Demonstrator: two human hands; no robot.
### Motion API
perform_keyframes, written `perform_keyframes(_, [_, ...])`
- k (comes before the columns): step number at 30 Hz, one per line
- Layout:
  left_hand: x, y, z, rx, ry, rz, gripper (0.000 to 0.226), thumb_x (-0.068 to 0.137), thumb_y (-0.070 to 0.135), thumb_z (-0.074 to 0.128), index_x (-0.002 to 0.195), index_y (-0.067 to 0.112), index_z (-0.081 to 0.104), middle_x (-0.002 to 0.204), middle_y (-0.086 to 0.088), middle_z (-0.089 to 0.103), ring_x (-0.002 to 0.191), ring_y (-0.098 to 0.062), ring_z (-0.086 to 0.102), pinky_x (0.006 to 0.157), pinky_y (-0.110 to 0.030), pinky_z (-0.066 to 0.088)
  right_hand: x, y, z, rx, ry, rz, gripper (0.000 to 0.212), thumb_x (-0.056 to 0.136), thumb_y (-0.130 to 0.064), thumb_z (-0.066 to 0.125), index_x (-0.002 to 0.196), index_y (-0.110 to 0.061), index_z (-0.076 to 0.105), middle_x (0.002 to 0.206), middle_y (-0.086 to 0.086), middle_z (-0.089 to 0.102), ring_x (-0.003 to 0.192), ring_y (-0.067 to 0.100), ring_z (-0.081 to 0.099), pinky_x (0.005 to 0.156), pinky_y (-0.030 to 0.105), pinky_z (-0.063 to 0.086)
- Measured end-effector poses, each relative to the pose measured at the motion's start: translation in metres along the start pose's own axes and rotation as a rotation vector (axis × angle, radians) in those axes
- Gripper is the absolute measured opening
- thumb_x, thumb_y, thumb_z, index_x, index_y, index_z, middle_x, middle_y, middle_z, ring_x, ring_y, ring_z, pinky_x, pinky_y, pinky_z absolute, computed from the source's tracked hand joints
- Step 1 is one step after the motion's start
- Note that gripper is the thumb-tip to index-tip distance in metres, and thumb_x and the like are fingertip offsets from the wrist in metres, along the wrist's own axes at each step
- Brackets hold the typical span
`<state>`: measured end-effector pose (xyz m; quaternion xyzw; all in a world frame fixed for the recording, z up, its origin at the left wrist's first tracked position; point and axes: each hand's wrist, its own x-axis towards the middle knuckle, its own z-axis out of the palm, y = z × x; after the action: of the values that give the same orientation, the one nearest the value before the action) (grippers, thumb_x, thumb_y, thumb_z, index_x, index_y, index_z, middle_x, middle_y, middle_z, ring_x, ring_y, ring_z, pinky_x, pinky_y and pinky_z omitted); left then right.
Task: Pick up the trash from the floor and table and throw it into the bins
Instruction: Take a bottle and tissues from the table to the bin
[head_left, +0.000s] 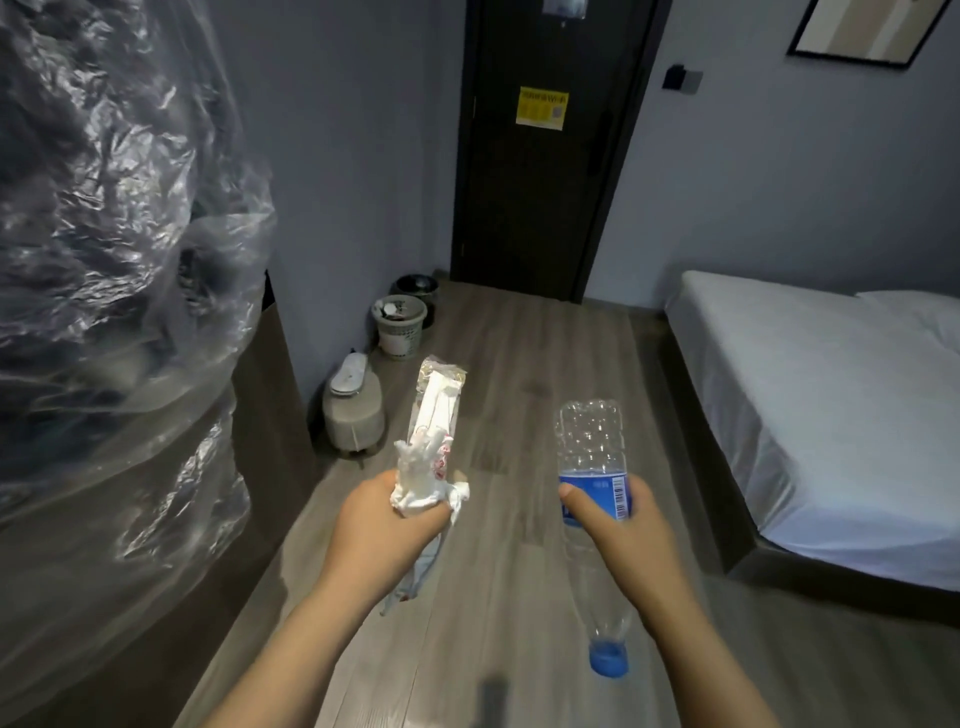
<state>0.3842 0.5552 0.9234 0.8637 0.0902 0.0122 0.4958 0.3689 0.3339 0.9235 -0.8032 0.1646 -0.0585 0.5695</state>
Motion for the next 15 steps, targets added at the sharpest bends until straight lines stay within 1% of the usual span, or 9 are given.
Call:
perform_keyframes(4, [0.082, 0.008, -0.001, -0.002, -0.016, 0.011, 0.019, 0.075, 0.035, 0.072, 0.072, 0.017, 0.066, 0.069, 0.002, 0.068, 0.07, -0.009, 0.063, 0.065, -0.026, 0.048, 0.074, -0.024, 0.03, -0.033, -0.013, 0.007, 0.038, 0.08, -0.03, 0.074, 0.111, -0.024, 0.054, 0.09, -0.008, 0.064, 0.079, 0.007, 0.062, 0.062, 0.02, 0.044])
perform_keyframes(7, [0.137, 0.015, 0.004, -0.026, -0.023, -0.008, 0.016, 0.076, 0.035, 0.072, 0.075, 0.019, 0.068, 0.071, 0.003, 0.07, 0.072, -0.007, 0.063, 0.069, -0.029, 0.049, 0.123, -0.033, 0.045, -0.03, -0.034, 0.02, 0.039, 0.08, -0.026, 0.074, 0.112, -0.025, 0.052, 0.09, -0.008, 0.064, 0.078, 0.006, 0.062, 0.059, 0.017, 0.042])
perform_keyframes(9, [0.168, 0.022, 0.012, -0.026, -0.029, -0.02, 0.011, 0.076, 0.031, 0.071, 0.074, 0.02, 0.068, 0.072, 0.002, 0.07, 0.073, -0.008, 0.063, 0.07, -0.03, 0.049, 0.154, -0.036, 0.052, -0.029, -0.042, 0.022, 0.041, 0.08, -0.026, 0.075, 0.114, -0.025, 0.051, 0.09, -0.009, 0.064, 0.078, 0.005, 0.062, 0.059, 0.016, 0.042])
perform_keyframes(12, [0.216, 0.031, 0.028, -0.007, -0.045, -0.053, 0.015, 0.075, 0.026, 0.07, 0.064, 0.018, 0.063, 0.065, 0.001, 0.067, 0.068, -0.011, 0.061, 0.062, -0.026, 0.045, 0.209, -0.039, 0.06, 0.002, -0.043, 0.042, 0.047, 0.079, -0.028, 0.077, 0.115, -0.027, 0.047, 0.093, -0.013, 0.063, 0.081, 0.001, 0.06, 0.06, 0.015, 0.042])
perform_keyframes(15, [0.271, 0.04, 0.048, 0.016, -0.002, -0.073, 0.013, 0.076, 0.022, 0.069, 0.065, 0.016, 0.064, 0.066, 0.0, 0.068, 0.069, -0.012, 0.062, 0.06, -0.022, 0.044, 0.276, -0.041, 0.067, 0.024, -0.06, 0.042, 0.052, 0.078, -0.032, 0.077, 0.118, -0.026, 0.044, 0.095, -0.014, 0.06, 0.082, 0.001, 0.06, 0.058, 0.013, 0.041])
